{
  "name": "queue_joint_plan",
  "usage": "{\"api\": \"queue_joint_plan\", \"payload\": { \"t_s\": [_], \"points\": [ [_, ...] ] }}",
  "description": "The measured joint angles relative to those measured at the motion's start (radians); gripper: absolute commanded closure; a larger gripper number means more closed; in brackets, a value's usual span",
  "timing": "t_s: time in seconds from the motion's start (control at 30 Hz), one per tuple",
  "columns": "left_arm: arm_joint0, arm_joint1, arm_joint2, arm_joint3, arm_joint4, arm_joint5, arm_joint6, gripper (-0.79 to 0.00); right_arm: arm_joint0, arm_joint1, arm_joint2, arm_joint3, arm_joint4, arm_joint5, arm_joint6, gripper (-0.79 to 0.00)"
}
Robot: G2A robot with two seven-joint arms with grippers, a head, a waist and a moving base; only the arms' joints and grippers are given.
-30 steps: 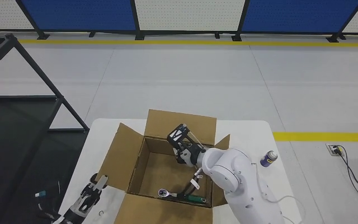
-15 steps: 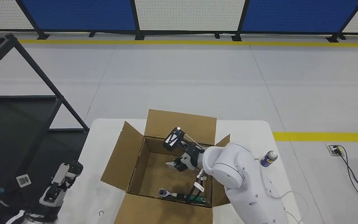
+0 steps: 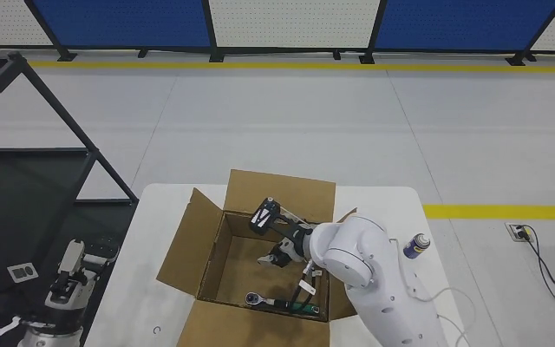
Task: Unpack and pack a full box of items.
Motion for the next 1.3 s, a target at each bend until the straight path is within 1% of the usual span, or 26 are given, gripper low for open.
{"api": "queue_joint_plan", "payload": {
  "t_s": [0.07, 0.13, 0.17, 0.3, 0.37, 0.47, 0.6, 0.7, 0.87, 0.93, 1.2, 1.3],
  "points": [
    [0.0, 0.0, 0.0, 0.0, 0.0, 0.0, 0.0, -0.785, 0.017, -0.004, -0.028, 0.015, -0.007, 0.011, 0.014, -0.785],
    [0.0, 0.0, 0.0, 0.0, 0.0, 0.0, 0.0, -0.785, 0.066, -0.013, -0.061, 0.049, 0.009, 0.034, 0.077, -0.785],
    [-0.002, 0.0, 0.0, 0.0, -0.003, 0.004, 0.001, -0.785, 0.107, -0.021, -0.085, 0.081, 0.036, 0.046, 0.129, -0.785],
    [-0.039, 0.001, -0.023, 0.014, -0.101, 0.082, -0.002, -0.785, 0.242, -0.051, -0.16, 0.216, 0.14, 0.071, 0.26, -0.785],
    [-0.06, 0.002, -0.046, 0.029, -0.157, 0.124, -0.015, -0.785, 0.306, -0.067, -0.207, 0.301, 0.196, 0.093, 0.29, -0.785],
    [-0.083, 0.004, -0.07, 0.045, -0.197, 0.165, -0.031, -0.785, 0.388, -0.088, -0.282, 0.428, 0.263, 0.113, 0.308, -0.785],
    [-0.115, 0.007, -0.087, 0.072, -0.217, 0.19, -0.057, -0.785, 0.465, -0.121, -0.38, 0.585, 0.332, 0.1, 0.295, -0.785],
    [-0.132, 0.008, -0.093, 0.088, -0.23, 0.198, -0.075, -0.785, 0.497, -0.149, -0.46, 0.694, 0.363, 0.083, 0.278, -0.785],
    [-0.143, 0.008, -0.099, 0.102, -0.236, 0.207, -0.092, -0.785, 0.529, -0.195, -0.591, 0.855, 0.46, 0.071, 0.266, -0.785],
    [-0.143, 0.008, -0.099, 0.102, -0.236, 0.207, -0.092, -0.785, 0.535, -0.2, -0.61, 0.872, 0.47, 0.074, 0.269, -0.785],
    [-0.142, 0.008, -0.099, 0.101, -0.236, 0.207, -0.091, -0.785, 0.534, -0.199, -0.606, 0.87, 0.468, 0.074, 0.269, -0.785],
    [-0.142, 0.008, -0.099, 0.101, -0.236, 0.207, -0.091, -0.785, 0.519, -0.197, -0.614, 0.871, 0.434, 0.074, 0.228, -0.785]
  ]
}}
